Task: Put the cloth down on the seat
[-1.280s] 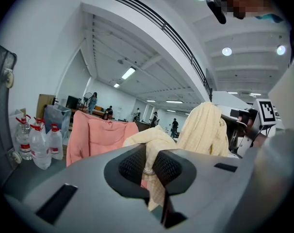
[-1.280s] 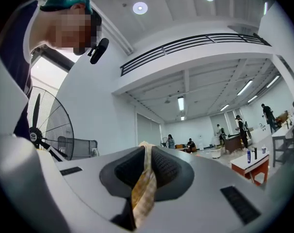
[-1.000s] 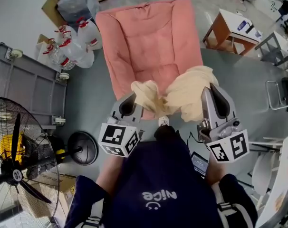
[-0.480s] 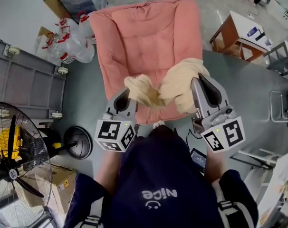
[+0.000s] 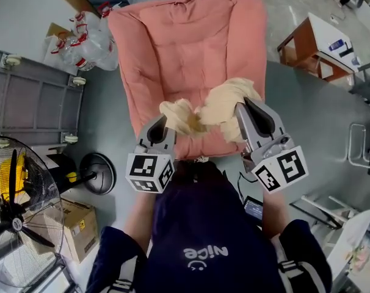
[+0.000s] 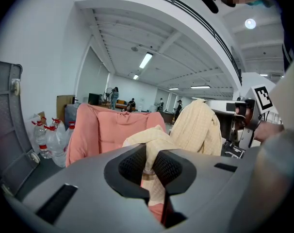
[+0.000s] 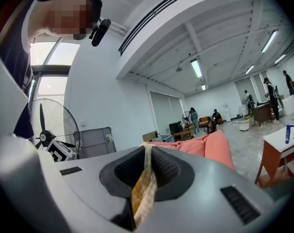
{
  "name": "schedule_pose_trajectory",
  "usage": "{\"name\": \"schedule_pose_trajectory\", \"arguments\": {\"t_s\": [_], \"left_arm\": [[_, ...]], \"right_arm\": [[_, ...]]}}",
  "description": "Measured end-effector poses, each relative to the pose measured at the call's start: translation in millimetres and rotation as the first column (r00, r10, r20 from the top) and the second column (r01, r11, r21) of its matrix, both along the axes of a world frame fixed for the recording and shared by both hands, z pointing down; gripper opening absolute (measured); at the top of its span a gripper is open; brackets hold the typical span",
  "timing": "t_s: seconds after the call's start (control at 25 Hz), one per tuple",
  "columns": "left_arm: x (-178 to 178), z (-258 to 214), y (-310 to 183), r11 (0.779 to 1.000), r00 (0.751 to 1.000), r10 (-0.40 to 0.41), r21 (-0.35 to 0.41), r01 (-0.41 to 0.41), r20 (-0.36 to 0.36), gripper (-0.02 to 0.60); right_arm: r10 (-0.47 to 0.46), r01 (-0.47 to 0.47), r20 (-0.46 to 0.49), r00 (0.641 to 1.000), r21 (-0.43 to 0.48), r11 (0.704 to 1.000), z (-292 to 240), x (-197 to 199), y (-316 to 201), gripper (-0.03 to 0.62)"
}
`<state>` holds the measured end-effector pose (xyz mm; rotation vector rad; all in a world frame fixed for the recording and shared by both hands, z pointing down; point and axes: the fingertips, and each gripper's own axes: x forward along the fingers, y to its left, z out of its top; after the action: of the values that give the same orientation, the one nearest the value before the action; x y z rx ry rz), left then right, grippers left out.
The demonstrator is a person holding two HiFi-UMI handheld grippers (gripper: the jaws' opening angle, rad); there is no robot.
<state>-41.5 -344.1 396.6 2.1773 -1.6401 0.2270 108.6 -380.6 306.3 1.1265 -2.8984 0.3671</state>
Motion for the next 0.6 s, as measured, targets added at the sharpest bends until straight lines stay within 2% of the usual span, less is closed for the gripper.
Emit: {"name": "schedule_pose_trajectory", "arguments": {"t_s": [0.12,0.36,0.6], "left_arm": [[-5,17,-13,0.999,1.0,0.017,-0.037,-0.017,-0.008,0.041],[-15,52,-32,0.992,0.999,0.049,-0.116,-0.051,-0.022,0.043],[-32,89,-52,0.981,0.999,0.043,-0.189,-0.049,-0.034,0.041]], "right_arm": [[0.006,-0.006,-0.009,1.0,-0.034,0.999,17,-10,-11,0.067],[0.07,-0.076,-0.047,0.996,-0.129,0.989,58,-16,-30,0.067],[0.105,-0.117,-0.07,0.992,-0.202,0.972,98,-24,-51,0.067]]}}
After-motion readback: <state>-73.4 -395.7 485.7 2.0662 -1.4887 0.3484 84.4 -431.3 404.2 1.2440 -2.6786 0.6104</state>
